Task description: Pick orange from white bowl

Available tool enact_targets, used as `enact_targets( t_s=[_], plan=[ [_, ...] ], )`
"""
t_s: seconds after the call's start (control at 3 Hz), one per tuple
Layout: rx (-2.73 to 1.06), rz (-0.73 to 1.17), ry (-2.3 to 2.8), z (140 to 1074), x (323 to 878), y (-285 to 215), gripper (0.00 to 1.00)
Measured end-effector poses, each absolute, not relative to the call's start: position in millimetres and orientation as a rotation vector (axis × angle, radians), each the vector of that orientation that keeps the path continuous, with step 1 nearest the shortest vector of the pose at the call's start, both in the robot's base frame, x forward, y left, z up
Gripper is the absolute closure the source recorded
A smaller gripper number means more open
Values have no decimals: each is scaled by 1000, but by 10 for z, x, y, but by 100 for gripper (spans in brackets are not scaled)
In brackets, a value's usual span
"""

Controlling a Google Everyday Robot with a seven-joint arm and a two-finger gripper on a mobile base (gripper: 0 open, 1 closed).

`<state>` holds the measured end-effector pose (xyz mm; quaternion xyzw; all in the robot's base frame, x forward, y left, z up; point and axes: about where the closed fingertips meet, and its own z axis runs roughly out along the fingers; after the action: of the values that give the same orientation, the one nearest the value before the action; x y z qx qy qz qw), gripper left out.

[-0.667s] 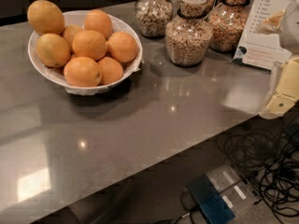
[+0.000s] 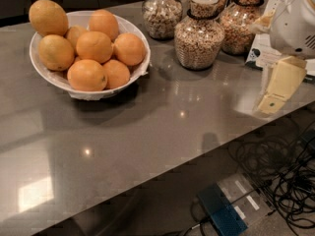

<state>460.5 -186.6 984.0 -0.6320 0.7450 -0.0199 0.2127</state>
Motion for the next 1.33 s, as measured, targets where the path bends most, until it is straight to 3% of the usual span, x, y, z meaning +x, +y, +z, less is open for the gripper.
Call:
enact_targets(
  t_s=[1.0, 1.33],
  plan=[
    [-1837, 57, 1766, 9830, 5274, -1065, 0],
    [-1837, 57, 1766, 9829, 5276, -1064, 0]
  ],
)
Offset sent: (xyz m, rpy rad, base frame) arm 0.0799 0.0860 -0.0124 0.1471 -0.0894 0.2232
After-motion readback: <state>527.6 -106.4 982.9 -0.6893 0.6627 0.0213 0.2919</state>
